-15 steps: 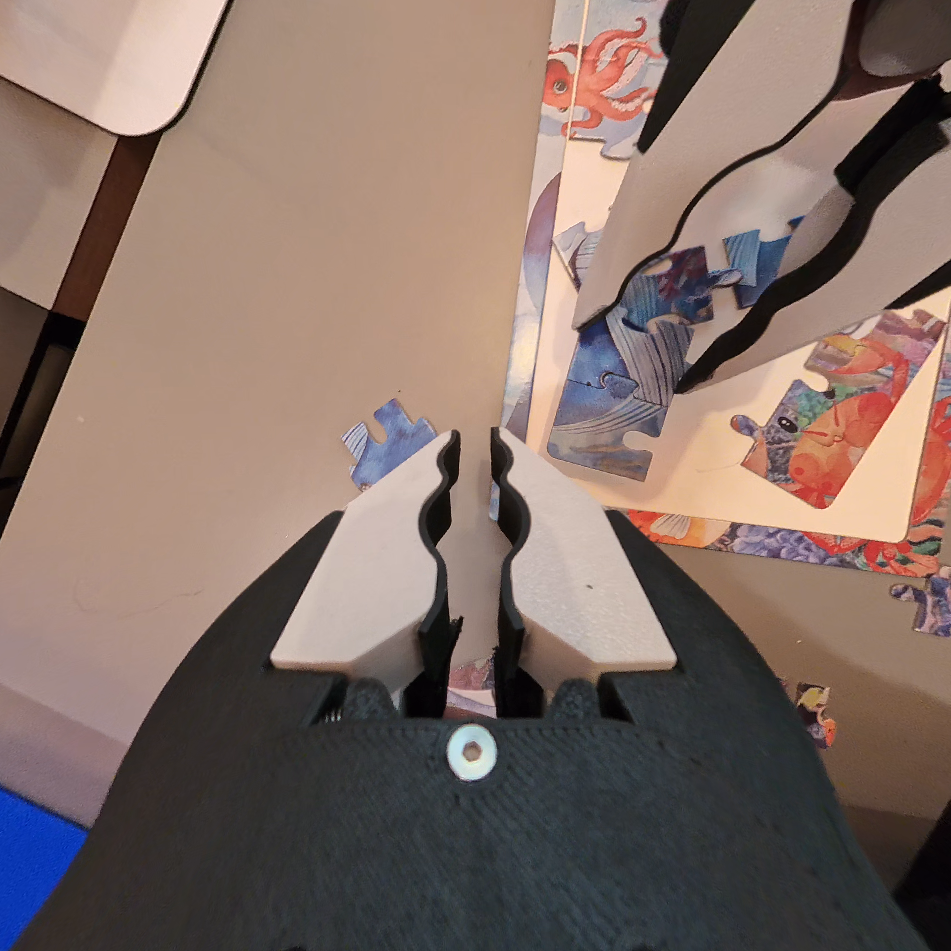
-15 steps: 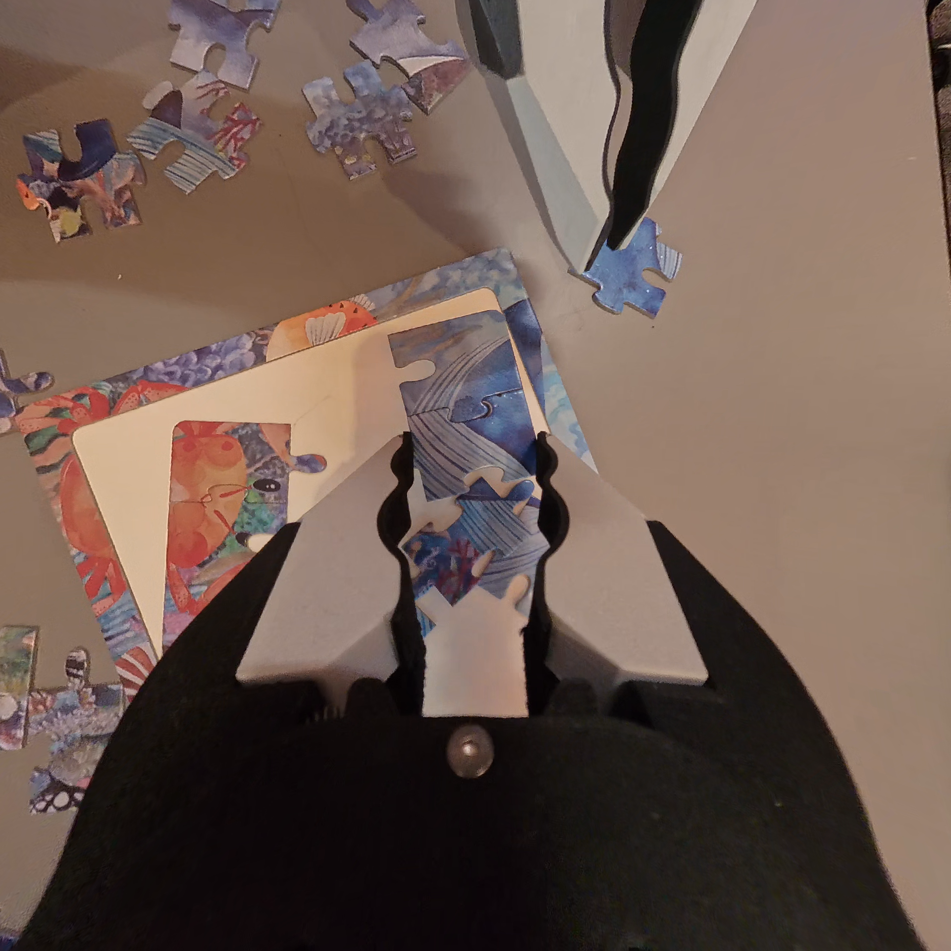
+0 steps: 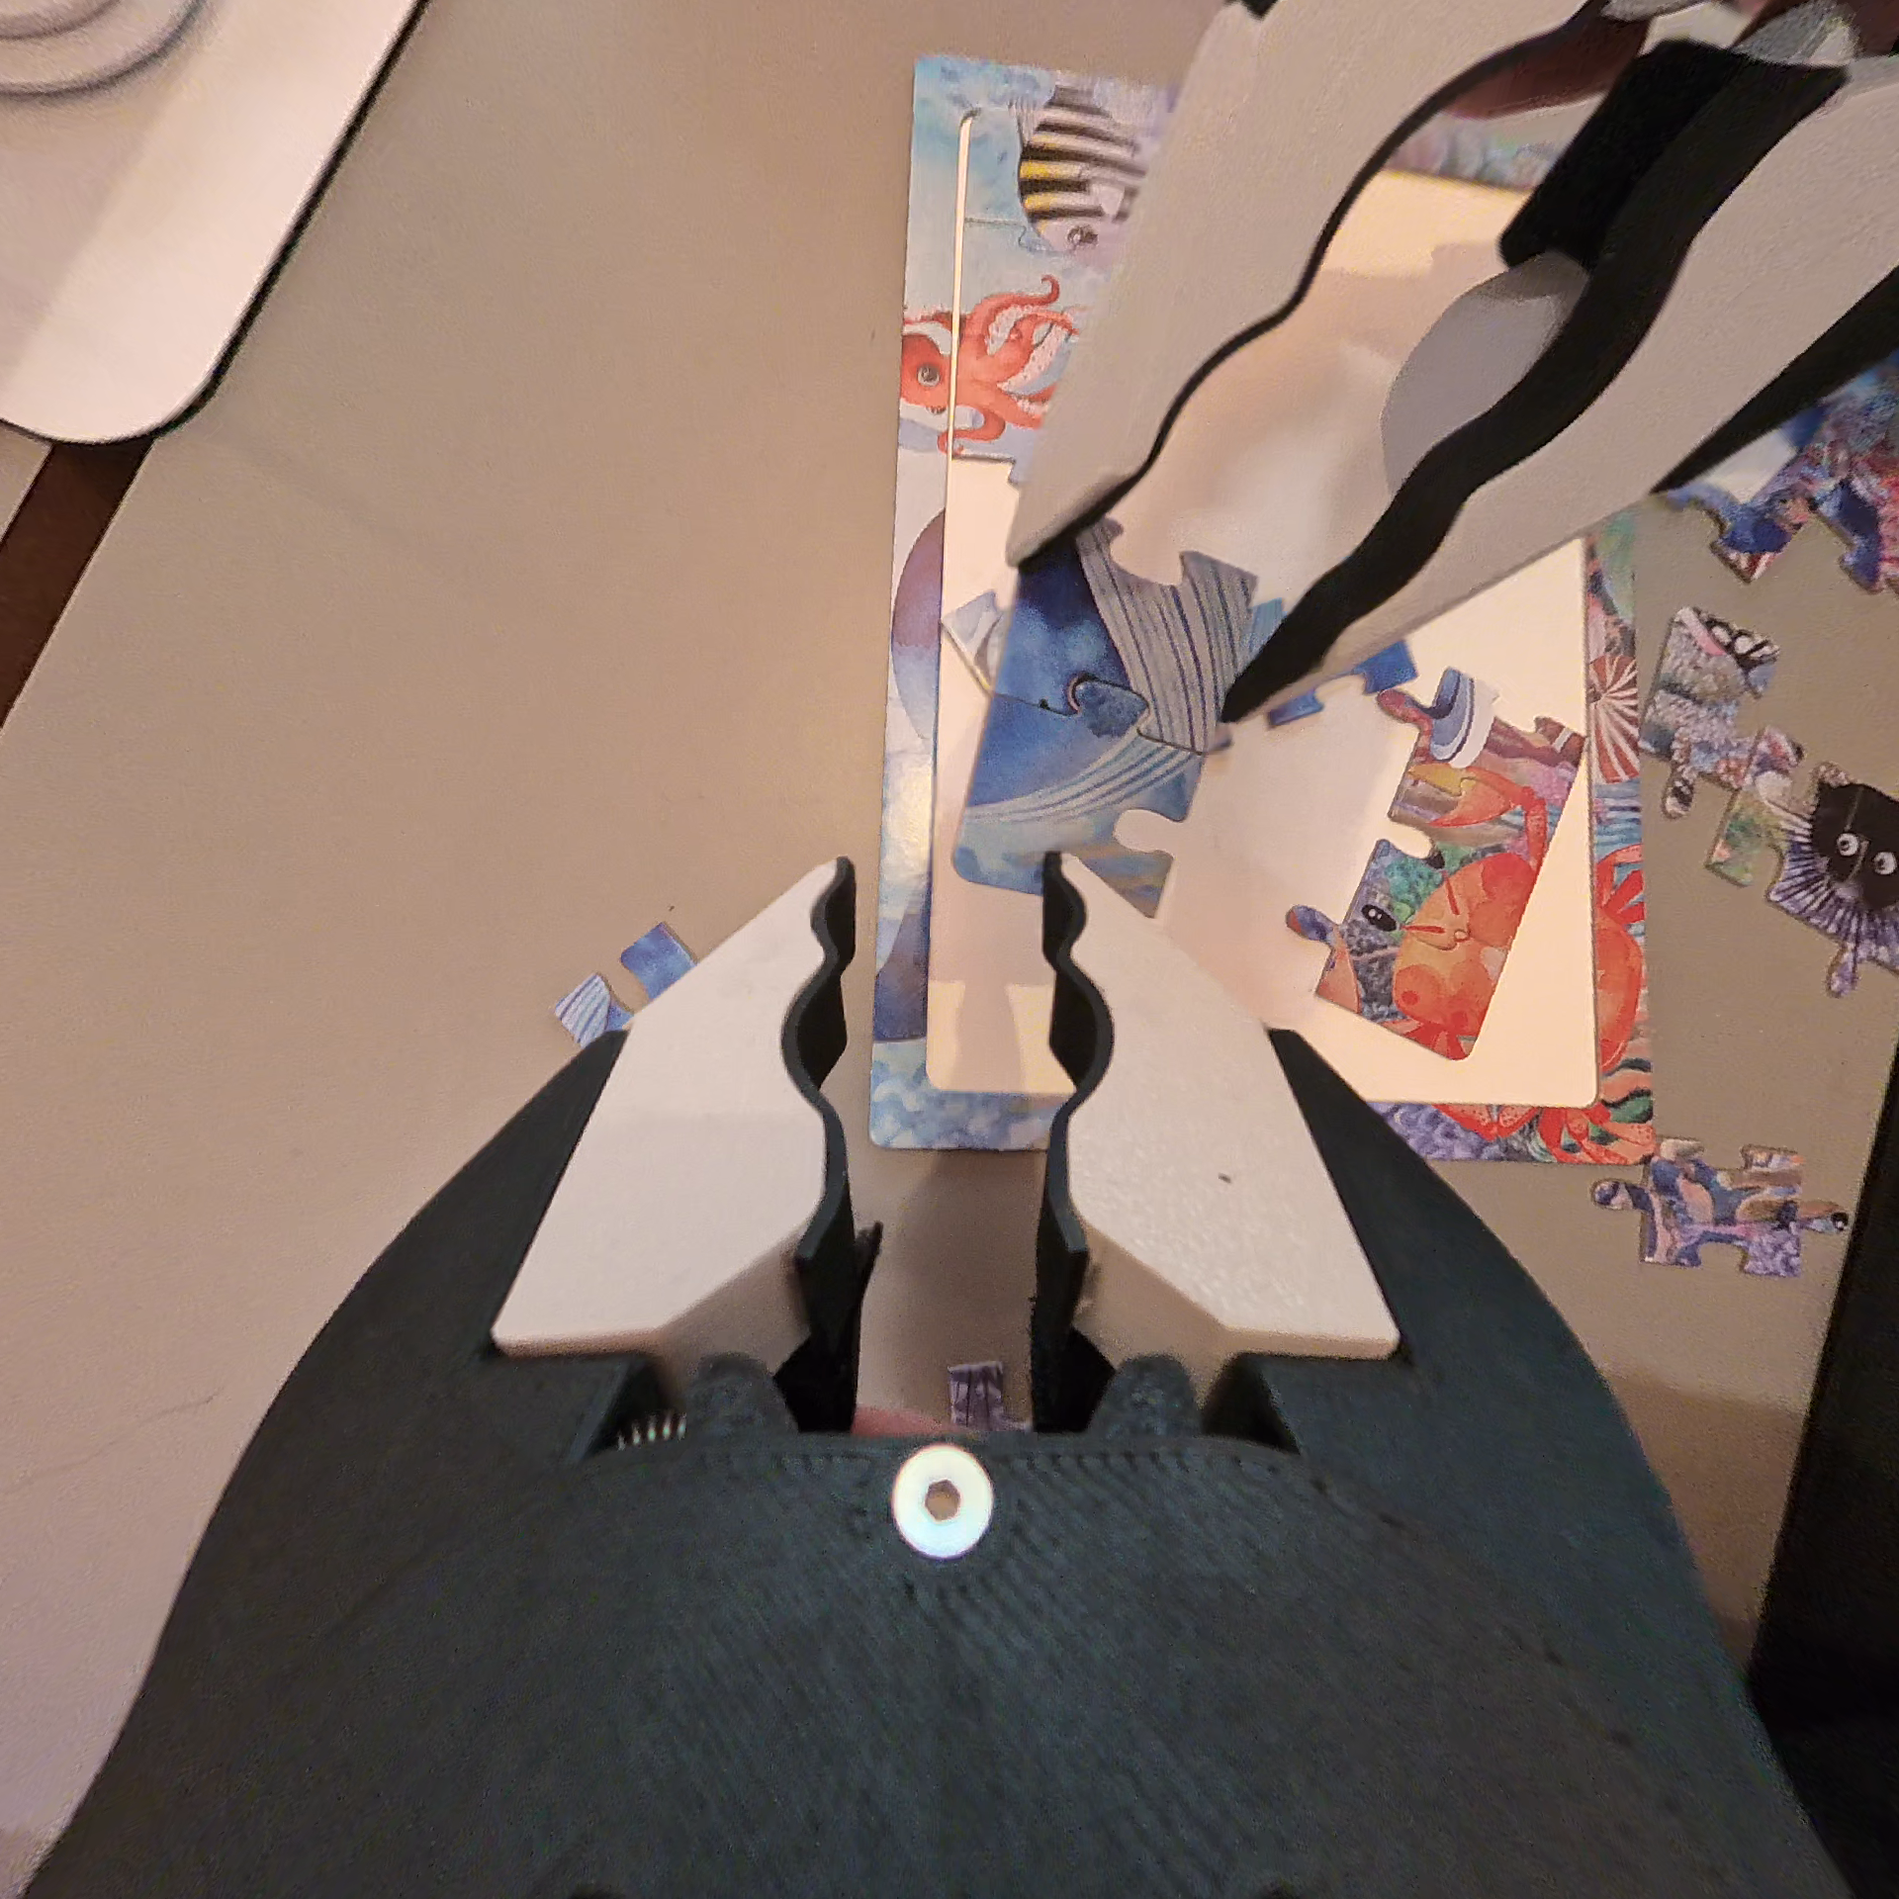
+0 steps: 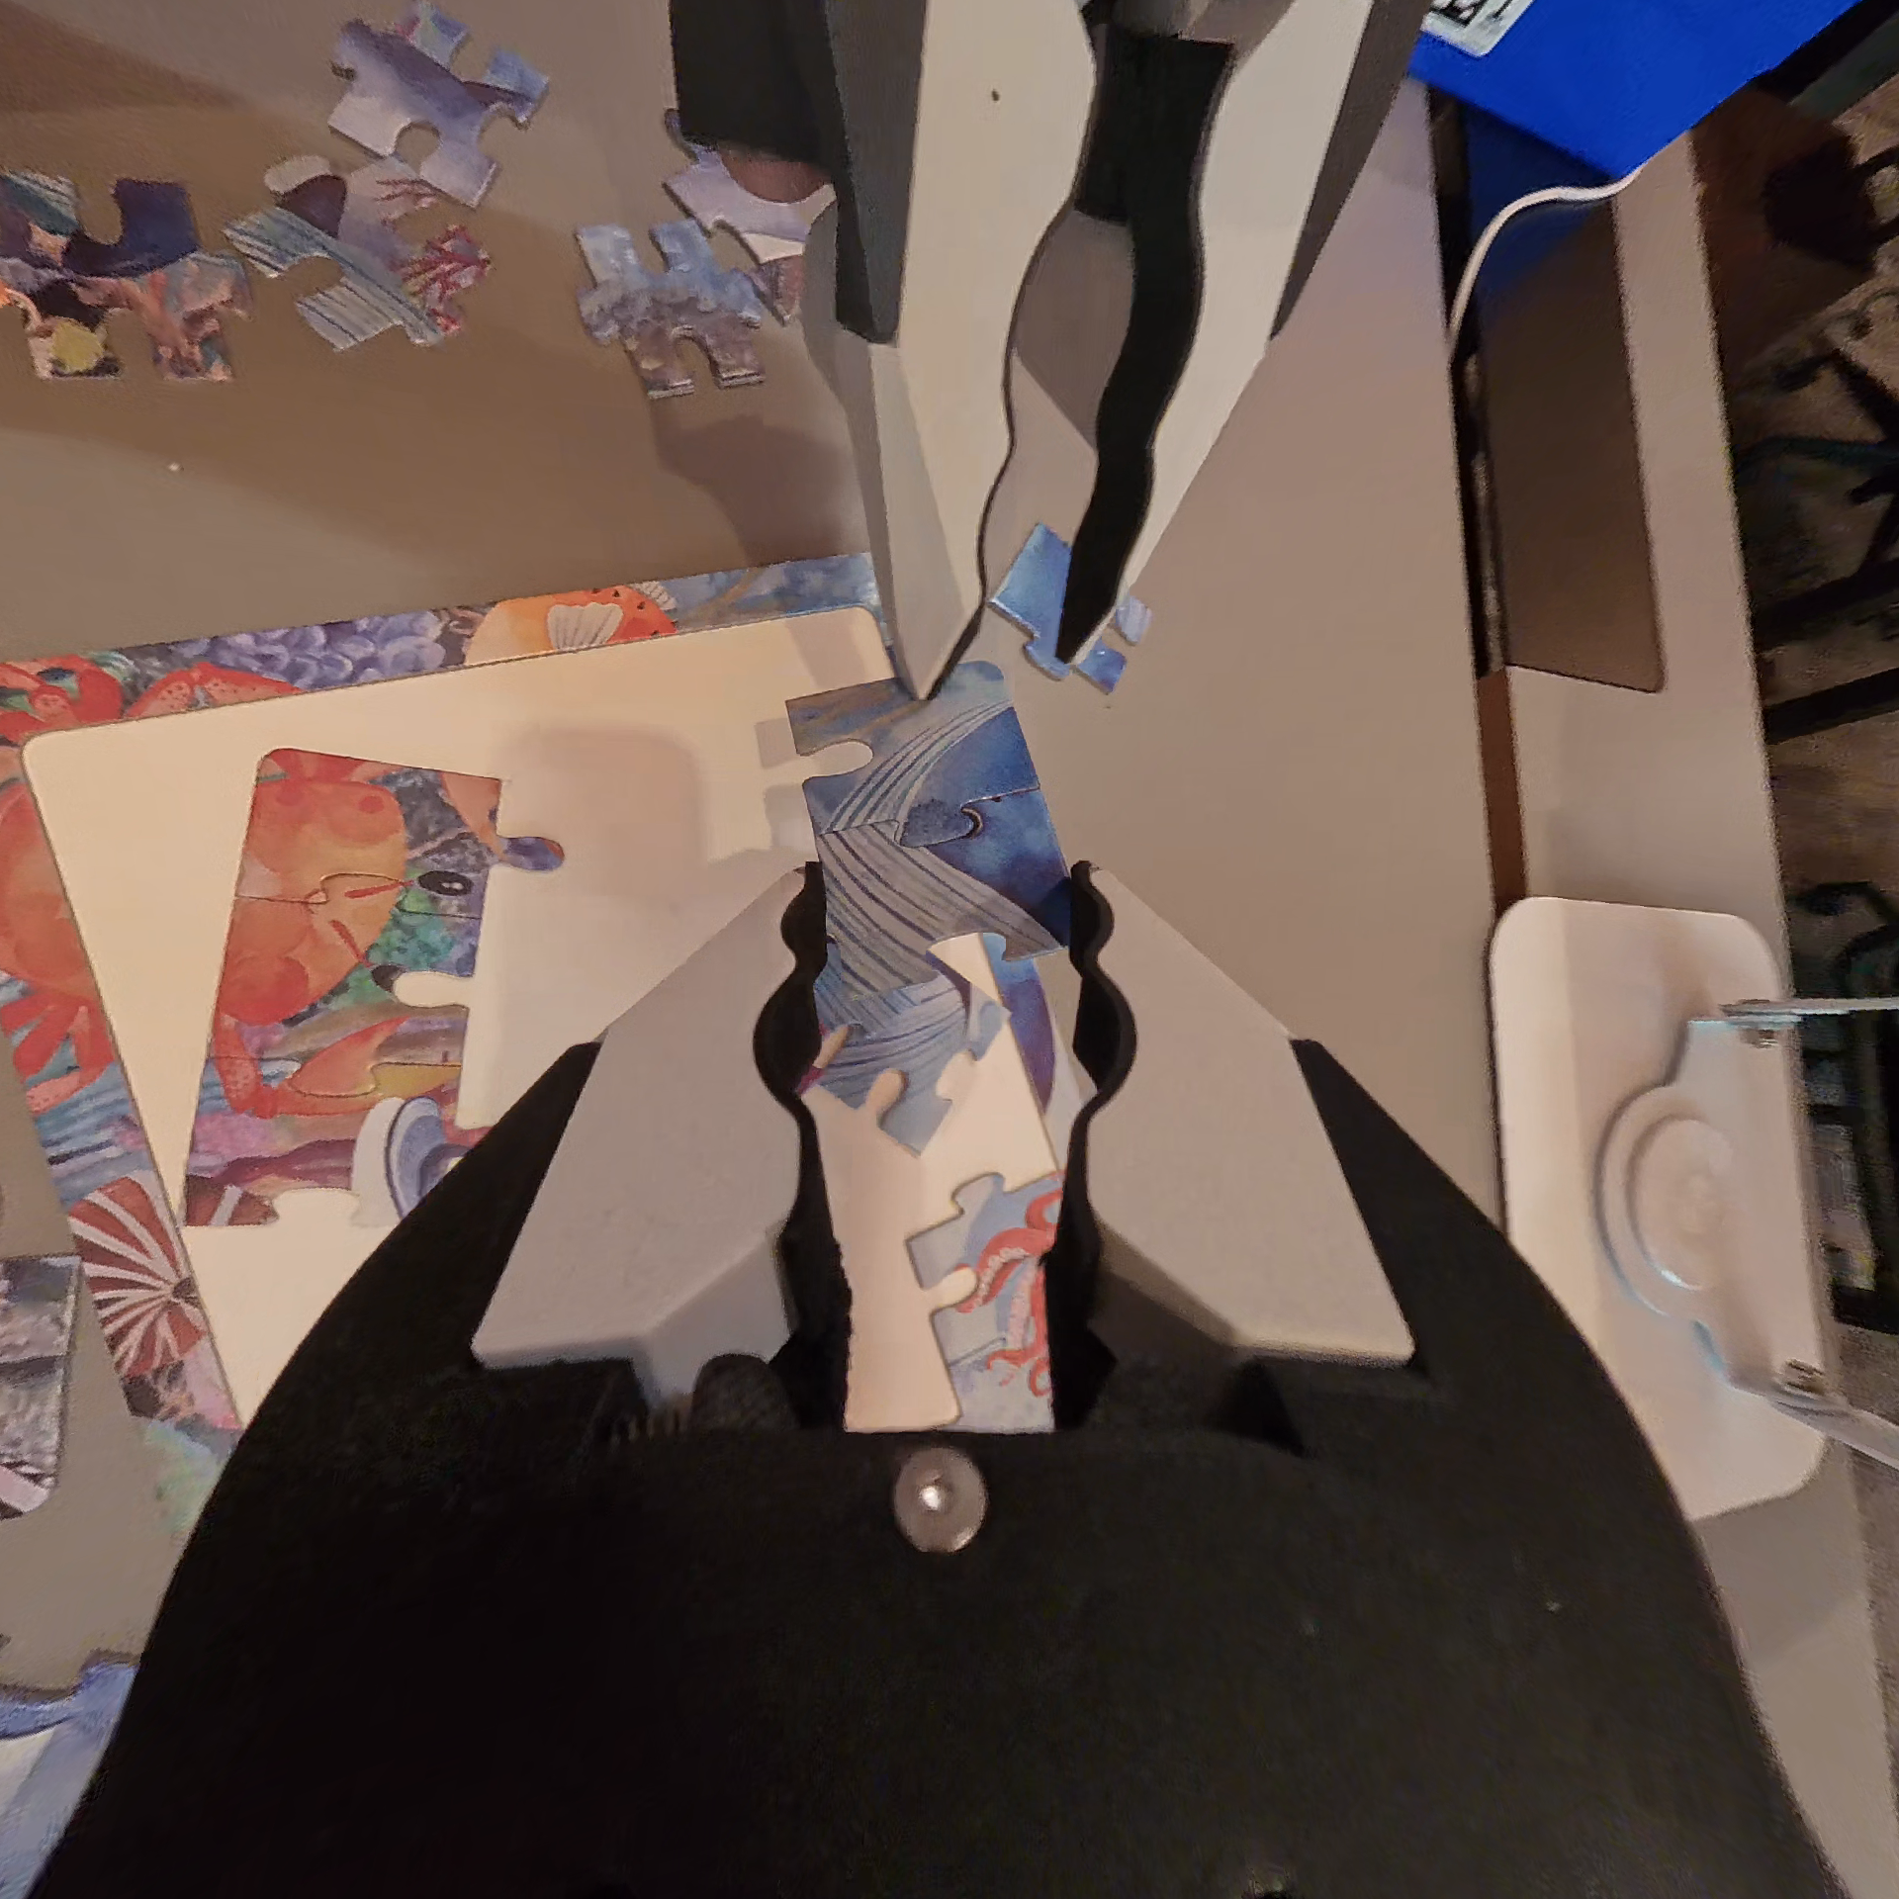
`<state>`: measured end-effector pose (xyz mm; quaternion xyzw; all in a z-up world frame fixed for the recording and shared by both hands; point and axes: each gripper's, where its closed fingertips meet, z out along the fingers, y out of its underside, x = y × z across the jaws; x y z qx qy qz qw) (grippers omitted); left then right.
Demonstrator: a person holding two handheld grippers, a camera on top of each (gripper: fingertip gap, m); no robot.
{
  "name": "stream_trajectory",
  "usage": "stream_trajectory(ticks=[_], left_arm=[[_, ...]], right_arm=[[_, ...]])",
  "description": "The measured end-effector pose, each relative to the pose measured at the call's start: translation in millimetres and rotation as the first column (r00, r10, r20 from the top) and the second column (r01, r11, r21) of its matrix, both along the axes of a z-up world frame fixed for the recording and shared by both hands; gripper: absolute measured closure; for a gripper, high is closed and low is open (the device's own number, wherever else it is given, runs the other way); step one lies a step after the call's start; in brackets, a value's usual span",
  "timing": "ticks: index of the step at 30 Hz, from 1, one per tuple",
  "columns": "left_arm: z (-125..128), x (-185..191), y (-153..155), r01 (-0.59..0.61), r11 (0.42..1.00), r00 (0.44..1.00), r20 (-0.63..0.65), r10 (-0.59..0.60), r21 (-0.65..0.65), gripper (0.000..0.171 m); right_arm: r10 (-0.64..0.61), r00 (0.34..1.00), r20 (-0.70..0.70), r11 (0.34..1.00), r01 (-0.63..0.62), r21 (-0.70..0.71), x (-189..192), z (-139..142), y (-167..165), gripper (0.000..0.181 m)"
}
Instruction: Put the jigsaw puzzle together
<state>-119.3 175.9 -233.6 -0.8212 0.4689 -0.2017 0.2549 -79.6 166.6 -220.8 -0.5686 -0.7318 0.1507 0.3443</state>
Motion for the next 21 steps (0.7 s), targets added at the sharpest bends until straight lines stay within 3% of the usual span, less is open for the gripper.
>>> stream_trajectory(ticks=[9, 15, 21], left_arm=[[28, 20, 0, 0.036, 0.999, 0.967, 0.251, -0.038, 0.011, 0.140], [44, 18, 7, 0.005, 1.000, 0.938, 0.347, -0.015, 0.029, 0.154], [50, 18, 14, -0.022, 1.000, 0.910, 0.414, 0.013, 0.017, 0.149]], right_arm=[[-0.023, 0.997, -0.071, 0.992, 0.031, 0.118, 8, 23, 15, 0.135], [-0.009, 0.993, -0.117, 0.980, 0.032, 0.196, 7, 35, 17, 0.135], [-0.013, 0.985, -0.170, 0.966, 0.057, 0.254, 9, 50, 21, 0.135]])
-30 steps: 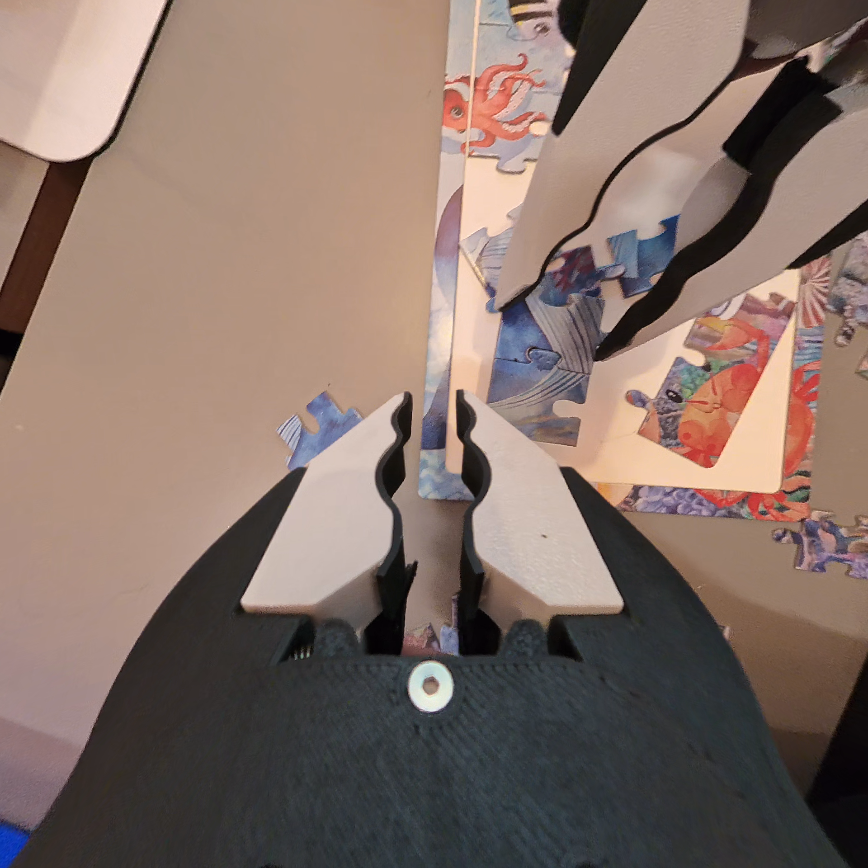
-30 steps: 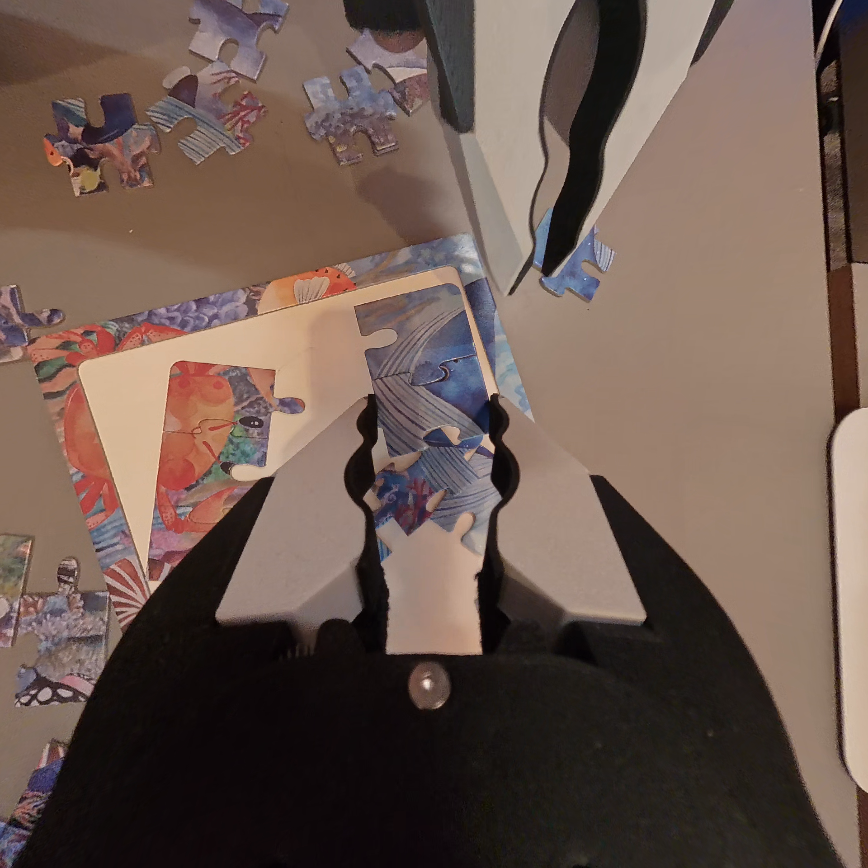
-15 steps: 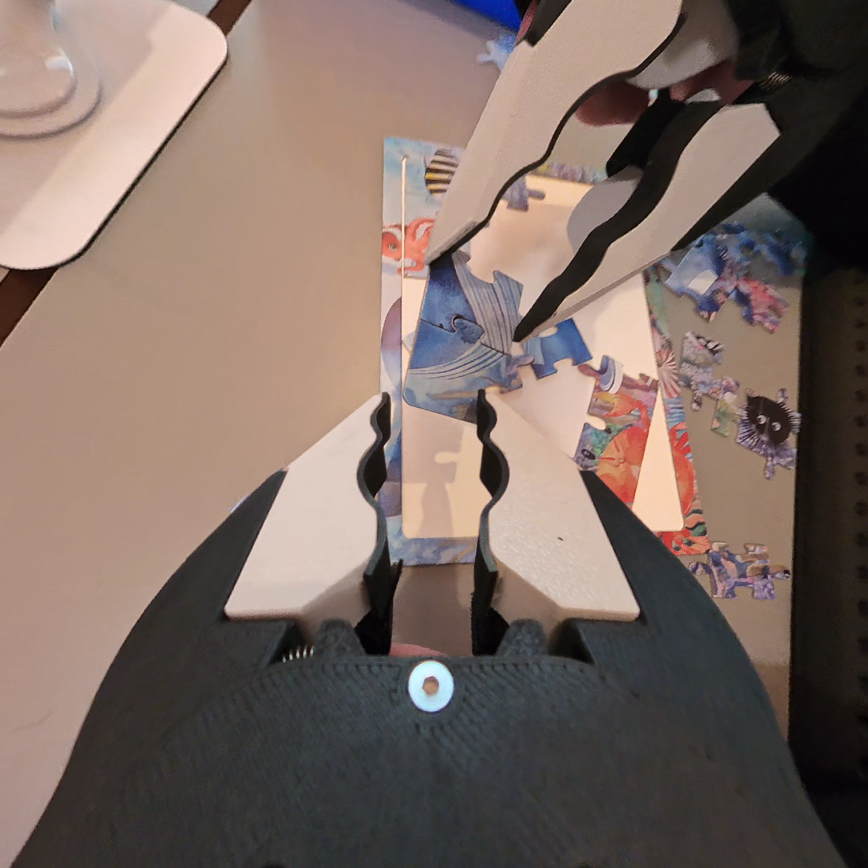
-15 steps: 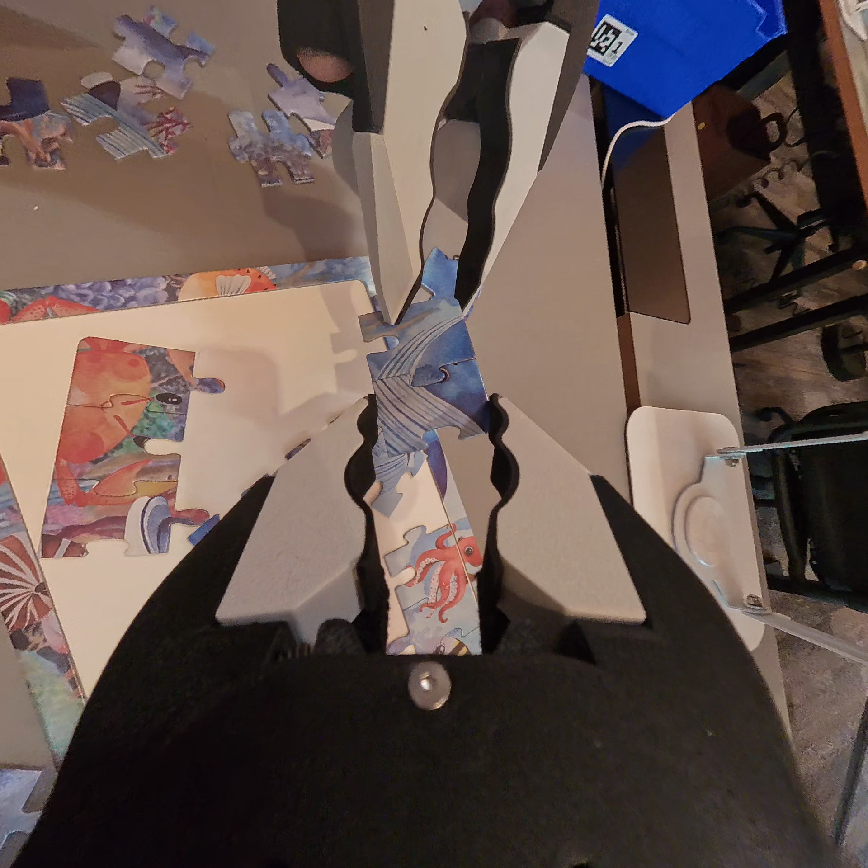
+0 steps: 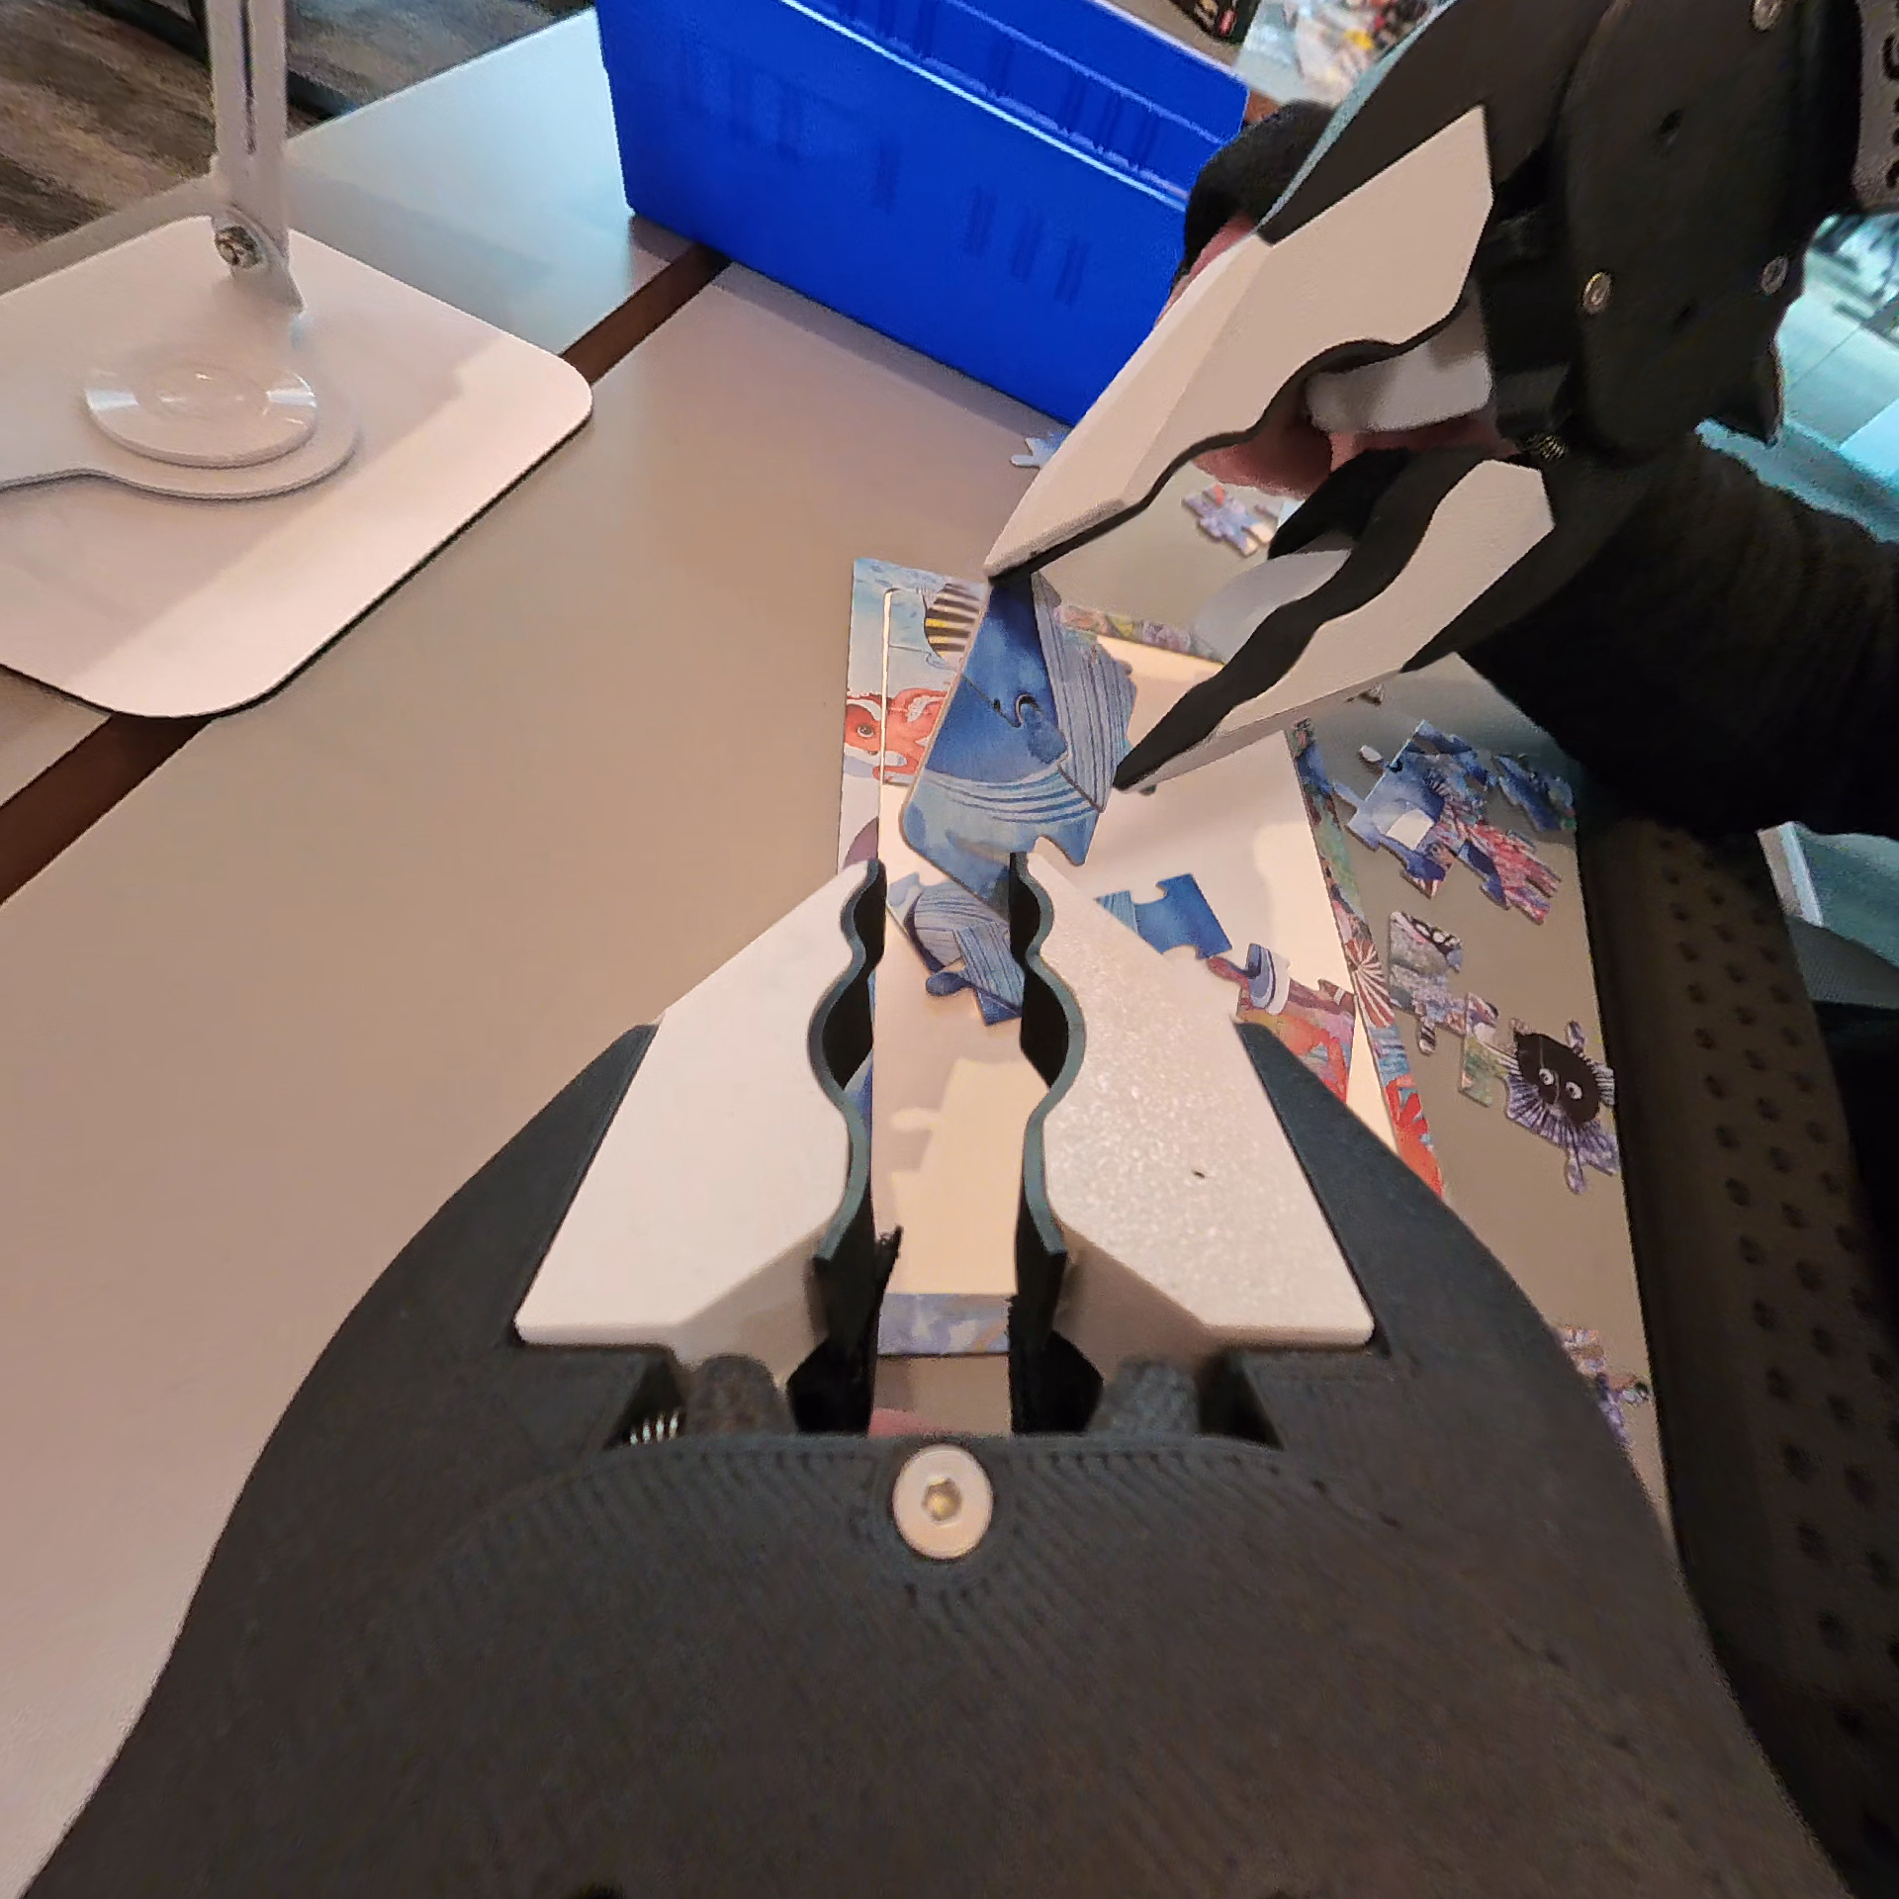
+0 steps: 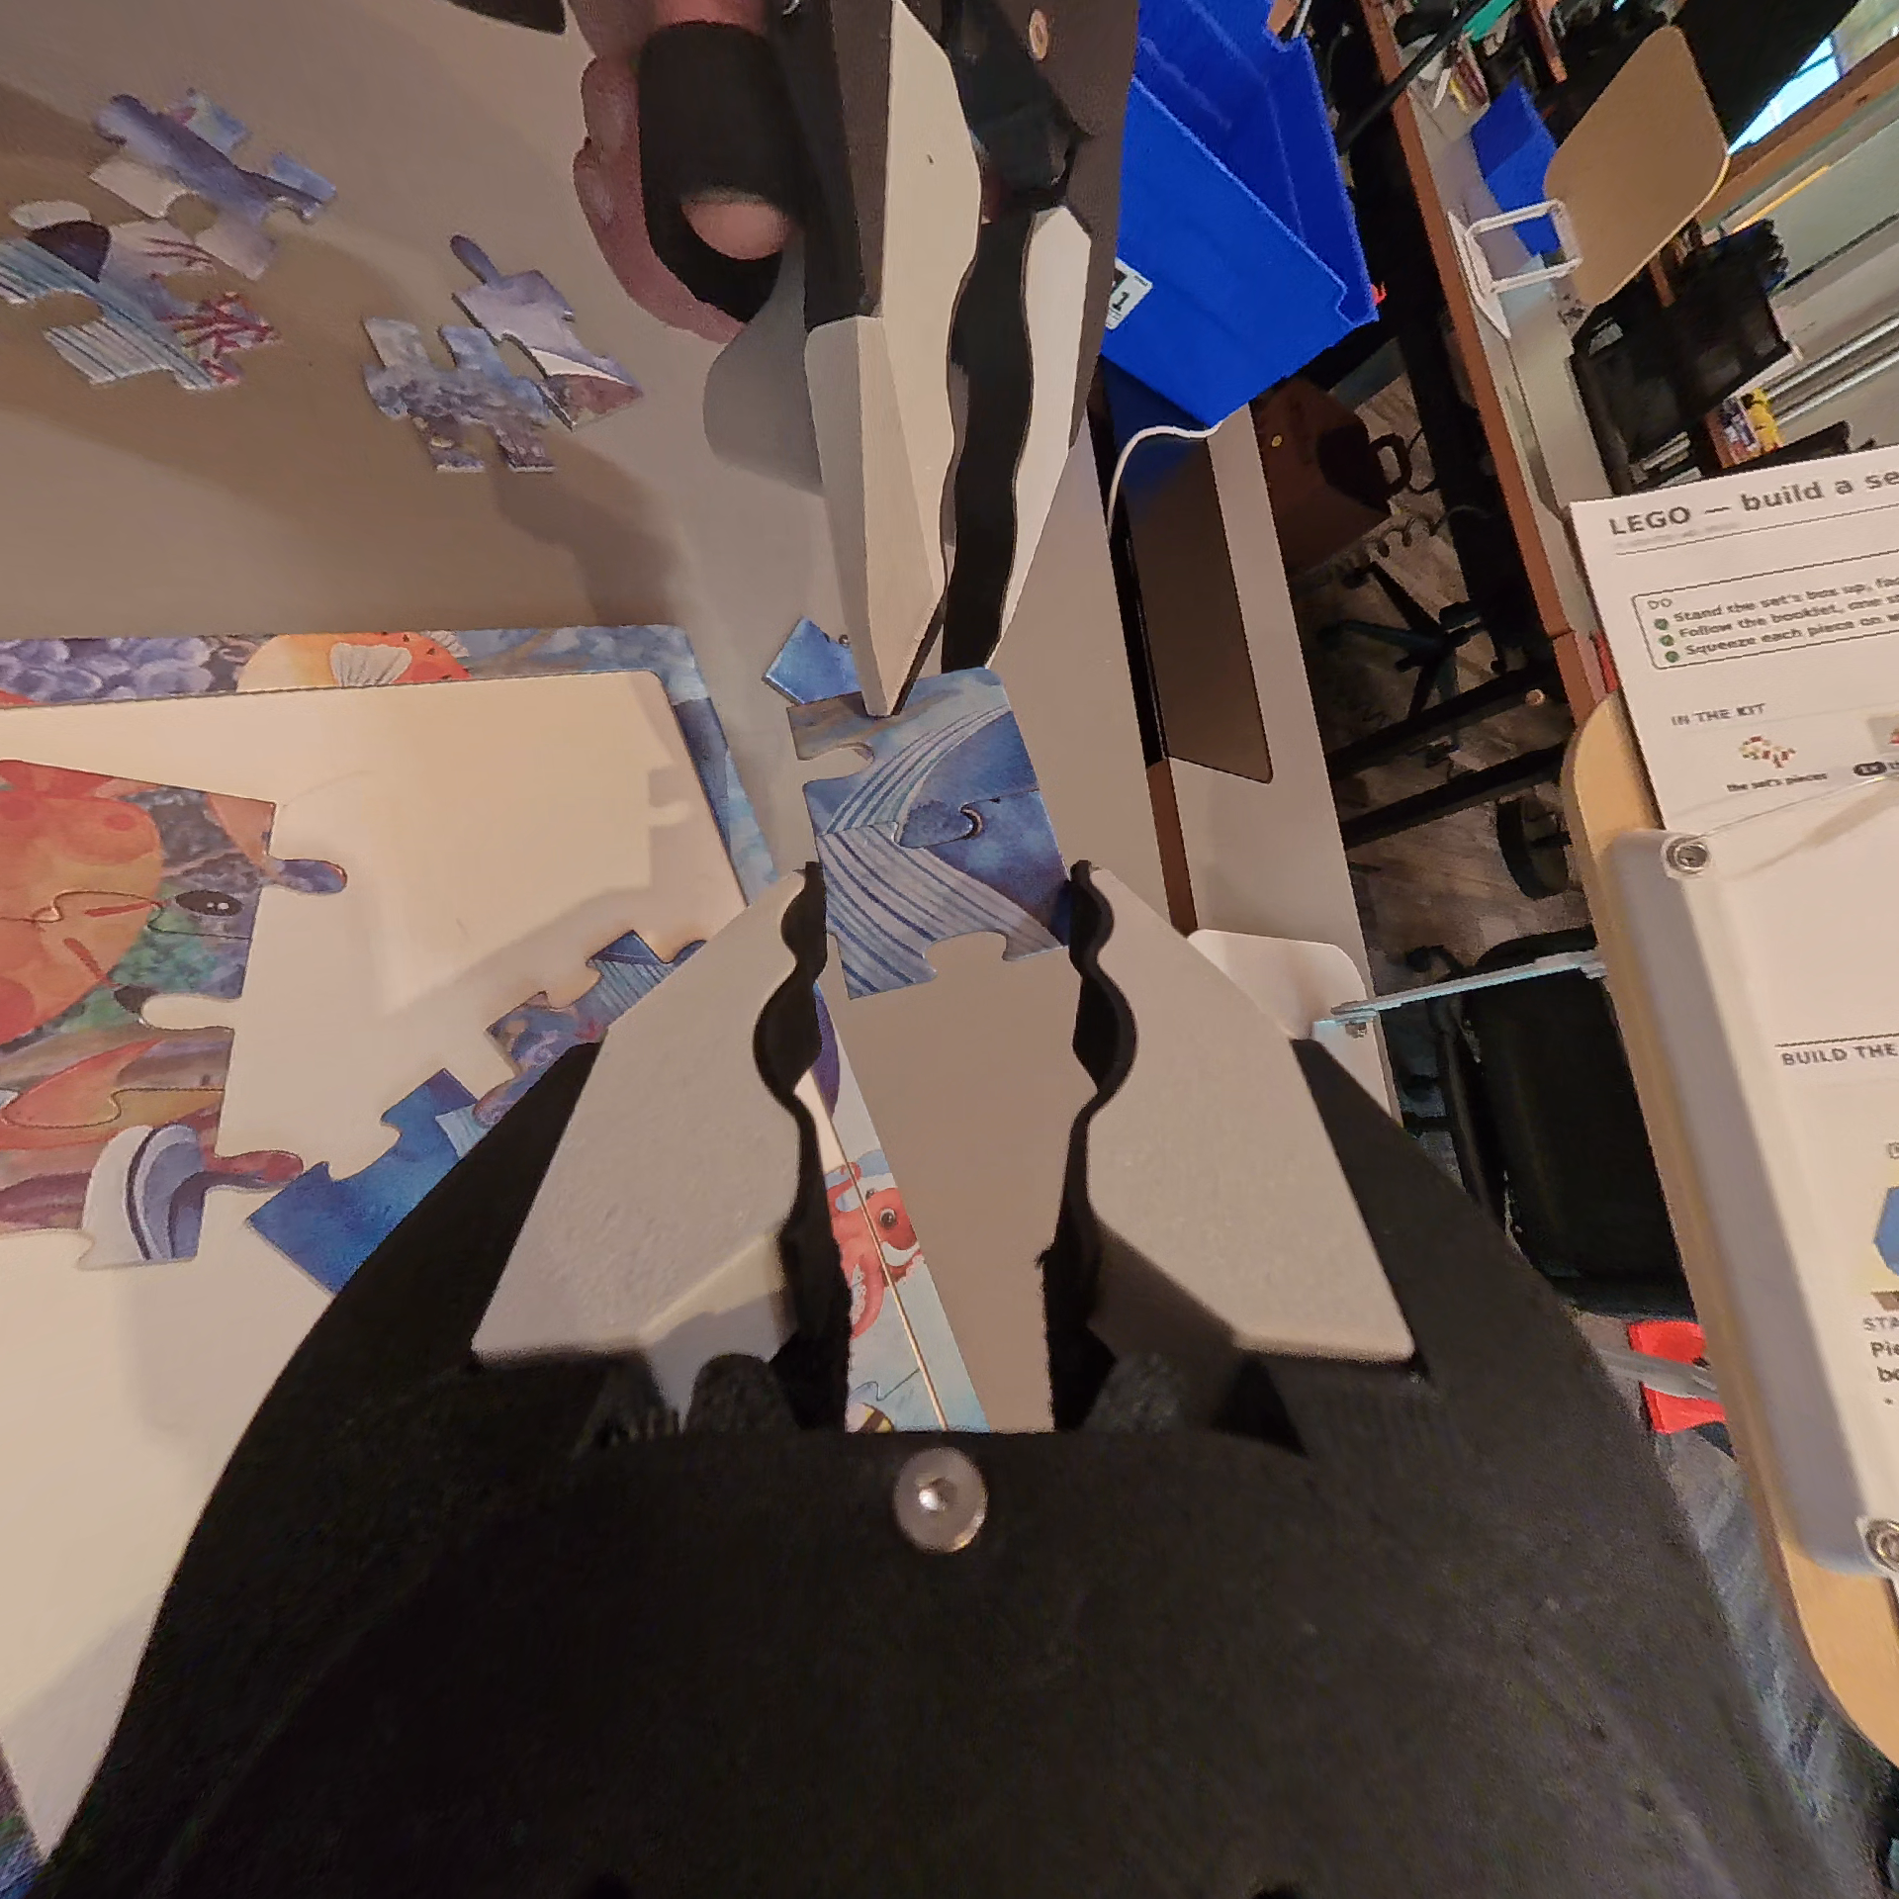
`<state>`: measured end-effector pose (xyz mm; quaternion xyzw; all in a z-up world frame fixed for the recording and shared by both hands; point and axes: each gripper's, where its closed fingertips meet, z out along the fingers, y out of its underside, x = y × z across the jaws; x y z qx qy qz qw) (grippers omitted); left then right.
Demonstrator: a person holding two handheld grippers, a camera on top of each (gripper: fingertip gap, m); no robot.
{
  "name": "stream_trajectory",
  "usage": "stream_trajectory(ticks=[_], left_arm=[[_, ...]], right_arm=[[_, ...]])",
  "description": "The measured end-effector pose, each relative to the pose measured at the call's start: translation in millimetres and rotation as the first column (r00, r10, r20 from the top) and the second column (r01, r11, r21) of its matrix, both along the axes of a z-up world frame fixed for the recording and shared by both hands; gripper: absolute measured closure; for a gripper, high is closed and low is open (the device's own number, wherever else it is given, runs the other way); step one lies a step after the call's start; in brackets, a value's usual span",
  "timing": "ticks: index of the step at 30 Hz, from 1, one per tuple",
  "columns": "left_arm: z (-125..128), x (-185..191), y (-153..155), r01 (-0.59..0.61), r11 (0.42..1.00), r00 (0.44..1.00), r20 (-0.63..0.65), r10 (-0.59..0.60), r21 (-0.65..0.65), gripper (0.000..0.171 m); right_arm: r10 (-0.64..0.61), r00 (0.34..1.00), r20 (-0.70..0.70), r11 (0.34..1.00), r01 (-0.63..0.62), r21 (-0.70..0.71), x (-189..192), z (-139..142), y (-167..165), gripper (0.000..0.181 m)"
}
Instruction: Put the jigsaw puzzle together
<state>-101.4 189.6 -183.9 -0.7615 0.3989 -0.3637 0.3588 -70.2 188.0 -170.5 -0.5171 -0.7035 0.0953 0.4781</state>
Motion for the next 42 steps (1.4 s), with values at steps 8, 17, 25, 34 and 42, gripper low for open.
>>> stream_trajectory(ticks=[8, 17, 25, 34, 42], left_arm=[[22, 9, -2, 0.031, 0.999, 0.989, 0.144, -0.032, 0.011, 0.155], [39, 14, -4, 0.054, 0.998, 0.969, 0.241, -0.058, 0.023, 0.167], [50, 16, 0, 0.039, 0.998, 0.958, 0.283, -0.053, 0.052, 0.171], [59, 13, 1, 0.027, 0.997, 0.948, 0.314, -0.048, 0.070, 0.171], [68, 16, -5, 0.049, 0.991, 0.940, 0.331, -0.086, 0.121, 0.171]], right_arm=[[-0.014, 0.999, -0.032, 0.999, 0.015, 0.028, 4, 9, 4, 0.135], [-0.022, 0.996, -0.083, 0.995, 0.030, 0.094, 5, 22, 6, 0.135], [-0.016, 0.989, -0.144, 0.992, 0.034, 0.124, 7, 36, 7, 0.140], [-0.066, 0.969, -0.238, 0.997, 0.058, -0.043, 14, 46, 15, 0.139], [-0.121, 0.939, -0.323, 0.888, -0.043, -0.457, 14, 40, 14, 0.154]])
